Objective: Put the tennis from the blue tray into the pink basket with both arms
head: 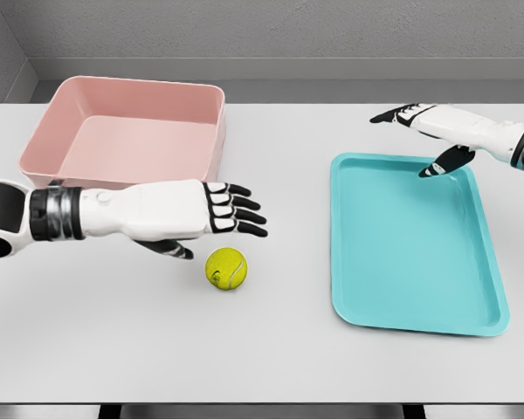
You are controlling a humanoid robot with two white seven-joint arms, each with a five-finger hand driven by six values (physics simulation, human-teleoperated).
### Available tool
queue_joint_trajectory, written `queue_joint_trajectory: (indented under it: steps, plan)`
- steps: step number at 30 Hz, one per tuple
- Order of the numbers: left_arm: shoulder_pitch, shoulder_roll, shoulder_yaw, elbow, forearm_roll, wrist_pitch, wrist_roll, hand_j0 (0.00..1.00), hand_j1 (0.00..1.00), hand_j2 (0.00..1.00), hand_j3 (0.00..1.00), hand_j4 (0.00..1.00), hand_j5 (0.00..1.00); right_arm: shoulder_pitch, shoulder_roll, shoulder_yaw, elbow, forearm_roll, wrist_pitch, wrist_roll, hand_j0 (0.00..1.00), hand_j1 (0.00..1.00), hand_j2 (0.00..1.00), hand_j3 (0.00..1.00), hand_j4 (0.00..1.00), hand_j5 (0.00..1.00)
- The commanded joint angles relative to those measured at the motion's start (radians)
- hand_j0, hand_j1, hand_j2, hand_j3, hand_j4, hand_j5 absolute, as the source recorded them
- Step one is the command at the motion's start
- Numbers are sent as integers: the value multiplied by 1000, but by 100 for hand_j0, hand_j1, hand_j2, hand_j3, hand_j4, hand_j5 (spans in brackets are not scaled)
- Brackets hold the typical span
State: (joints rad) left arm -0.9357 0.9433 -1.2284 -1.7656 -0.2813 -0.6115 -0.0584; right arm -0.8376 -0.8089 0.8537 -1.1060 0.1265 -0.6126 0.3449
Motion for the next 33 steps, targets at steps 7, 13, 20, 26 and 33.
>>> queue_joint_trajectory:
  steps: [7,13,20,26,33]
  plan:
    - [-5,57,-80,3,-1,1,42,100,100,100,100,100,100,12,-3,-1,-1,-7,2,-1,100,100,100,100,100,100]
    - [-9,43,-82,3,-18,1,-41,100,100,100,100,100,100,14,2,-1,2,-7,2,0,100,100,100,100,100,100]
    - [-41,-35,-80,3,-96,1,-41,100,100,100,100,100,100,15,2,-4,5,-7,2,0,100,100,100,100,100,100]
    - [-25,-21,-80,8,-88,1,-38,100,100,100,100,100,100,35,2,-31,18,-7,2,0,100,100,100,100,100,100]
    - [-2,-18,-71,18,-46,1,-32,100,100,100,100,100,100,52,-3,-67,60,-7,2,0,100,100,100,100,100,100]
